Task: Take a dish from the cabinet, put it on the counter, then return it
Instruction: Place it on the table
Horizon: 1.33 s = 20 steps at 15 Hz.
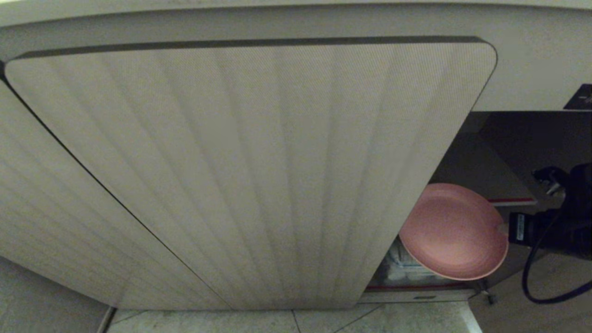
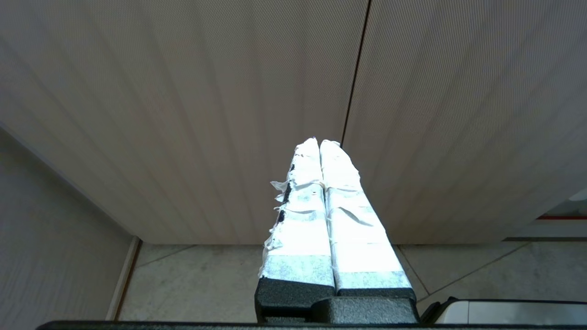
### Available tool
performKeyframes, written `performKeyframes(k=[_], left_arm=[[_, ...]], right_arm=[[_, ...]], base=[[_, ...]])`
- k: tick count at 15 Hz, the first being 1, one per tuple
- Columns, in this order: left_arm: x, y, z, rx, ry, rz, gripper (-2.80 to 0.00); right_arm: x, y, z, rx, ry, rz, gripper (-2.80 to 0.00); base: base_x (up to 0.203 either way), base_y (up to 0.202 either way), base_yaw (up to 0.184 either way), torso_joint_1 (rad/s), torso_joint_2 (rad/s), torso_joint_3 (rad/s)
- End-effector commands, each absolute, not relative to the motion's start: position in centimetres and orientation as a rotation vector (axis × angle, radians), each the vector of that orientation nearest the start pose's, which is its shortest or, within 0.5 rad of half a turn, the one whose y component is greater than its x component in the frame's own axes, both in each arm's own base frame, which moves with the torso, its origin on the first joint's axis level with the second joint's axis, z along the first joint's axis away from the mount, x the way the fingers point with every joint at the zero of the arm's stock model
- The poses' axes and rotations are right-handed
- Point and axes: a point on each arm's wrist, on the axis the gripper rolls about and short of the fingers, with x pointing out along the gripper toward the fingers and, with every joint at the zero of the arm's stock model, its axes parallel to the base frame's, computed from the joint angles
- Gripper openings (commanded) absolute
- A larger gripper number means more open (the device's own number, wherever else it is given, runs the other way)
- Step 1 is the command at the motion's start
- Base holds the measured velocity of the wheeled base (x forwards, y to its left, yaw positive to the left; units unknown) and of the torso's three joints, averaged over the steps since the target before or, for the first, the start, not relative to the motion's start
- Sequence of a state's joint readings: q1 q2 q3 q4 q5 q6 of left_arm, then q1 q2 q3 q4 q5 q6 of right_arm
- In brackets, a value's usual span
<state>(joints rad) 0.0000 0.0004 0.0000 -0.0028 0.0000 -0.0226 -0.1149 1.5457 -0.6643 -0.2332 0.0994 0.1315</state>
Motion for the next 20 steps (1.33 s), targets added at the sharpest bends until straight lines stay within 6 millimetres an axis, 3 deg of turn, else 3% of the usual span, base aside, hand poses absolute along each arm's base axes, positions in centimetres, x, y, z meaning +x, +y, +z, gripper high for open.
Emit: performKeyframes(k=[1,20], left_arm=[[-2.3,0.0,7.6,-0.023,-0.003,0.0,-2.8],[-2.3,0.0,7.6,-0.023,-0.003,0.0,-2.8]], right_arm=[[24.0,-2.5,15.0,0.201,0.645,-0.059,-2.8],[21.3,-2.2,14.3,0.224,0.693,-0.059,-2.8]], base=[[0.0,0.0,0.0,0.0,0.0,0.0],[0.0,0.0,0.0,0.0,0.0,0.0]])
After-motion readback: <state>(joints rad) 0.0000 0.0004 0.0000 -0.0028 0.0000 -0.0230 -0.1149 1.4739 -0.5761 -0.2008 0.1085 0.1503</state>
